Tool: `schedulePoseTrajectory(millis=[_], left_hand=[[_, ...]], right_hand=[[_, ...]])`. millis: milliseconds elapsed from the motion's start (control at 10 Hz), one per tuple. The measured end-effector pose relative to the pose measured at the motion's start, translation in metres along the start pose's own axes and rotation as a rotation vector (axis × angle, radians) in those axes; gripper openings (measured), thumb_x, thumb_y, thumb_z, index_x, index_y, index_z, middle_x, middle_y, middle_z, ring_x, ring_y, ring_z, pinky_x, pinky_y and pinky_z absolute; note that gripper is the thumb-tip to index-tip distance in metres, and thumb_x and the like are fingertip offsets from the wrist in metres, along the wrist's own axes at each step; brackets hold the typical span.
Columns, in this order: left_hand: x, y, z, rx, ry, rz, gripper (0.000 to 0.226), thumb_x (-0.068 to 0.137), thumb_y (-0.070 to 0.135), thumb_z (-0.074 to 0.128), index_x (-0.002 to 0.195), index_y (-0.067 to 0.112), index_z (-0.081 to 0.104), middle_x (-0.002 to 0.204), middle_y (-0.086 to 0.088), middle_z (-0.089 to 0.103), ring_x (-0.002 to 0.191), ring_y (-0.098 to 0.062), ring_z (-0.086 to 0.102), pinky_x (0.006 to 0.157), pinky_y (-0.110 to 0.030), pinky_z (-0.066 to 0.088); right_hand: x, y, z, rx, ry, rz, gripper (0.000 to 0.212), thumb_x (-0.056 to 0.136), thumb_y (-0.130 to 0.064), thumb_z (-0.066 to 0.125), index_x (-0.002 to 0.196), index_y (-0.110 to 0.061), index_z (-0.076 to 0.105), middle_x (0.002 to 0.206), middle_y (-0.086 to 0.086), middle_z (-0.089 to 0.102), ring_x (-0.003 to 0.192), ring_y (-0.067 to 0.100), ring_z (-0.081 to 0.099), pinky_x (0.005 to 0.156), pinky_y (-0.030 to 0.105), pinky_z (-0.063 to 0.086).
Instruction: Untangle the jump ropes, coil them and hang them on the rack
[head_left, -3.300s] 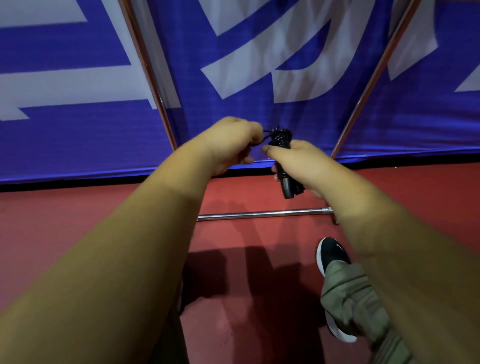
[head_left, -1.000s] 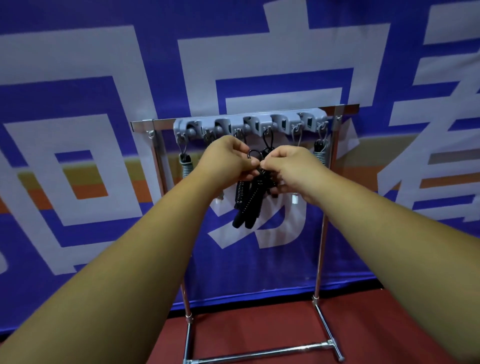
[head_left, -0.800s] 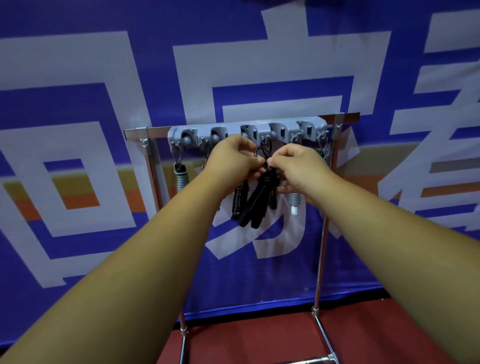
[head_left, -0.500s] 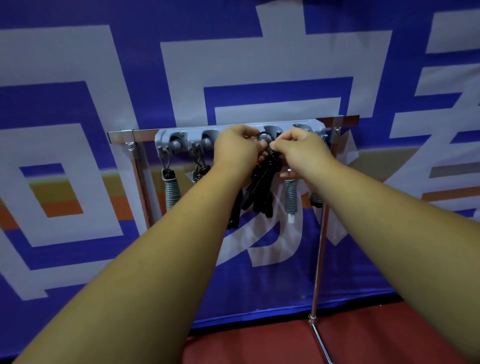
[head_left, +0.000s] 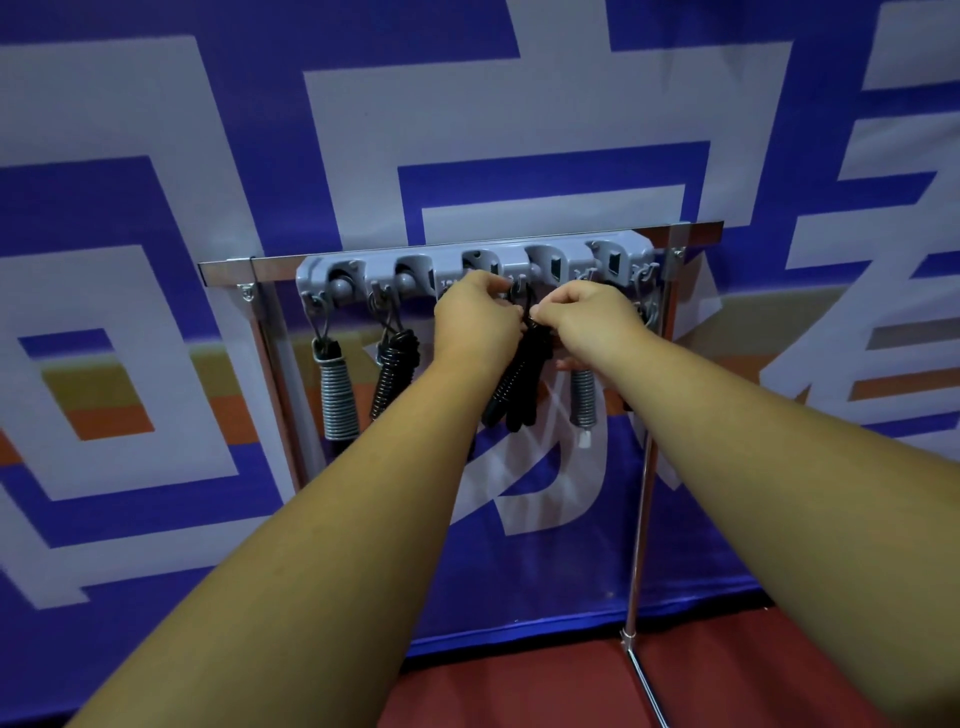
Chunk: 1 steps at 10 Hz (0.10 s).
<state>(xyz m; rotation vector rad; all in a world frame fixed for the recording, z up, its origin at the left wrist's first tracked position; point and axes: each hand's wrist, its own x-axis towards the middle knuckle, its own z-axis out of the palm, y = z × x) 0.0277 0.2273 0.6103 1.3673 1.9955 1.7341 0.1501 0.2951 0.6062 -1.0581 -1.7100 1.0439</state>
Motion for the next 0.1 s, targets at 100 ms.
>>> schedulePoseTrajectory(millis=[100], left_hand=[[-0.0056,0.0021,-0.0077,0.026,-0.039,-0.004,0.035,0.093,0.004,0.063,0.126,0.016,0.069,0.099,-0.002,0.077,0.083,-0.013,0.077,0.088,-0.04,0.064]], right_hand=[[-0.0055,-0.0025,-0.0025,-0.048,0.022,0.005,0.009,0.093,-0.021,0.071,0.09,-0.022,0.079,0.094,0.004,0.077,0.087,0.028,0.077,0.073,0.049,0.068]])
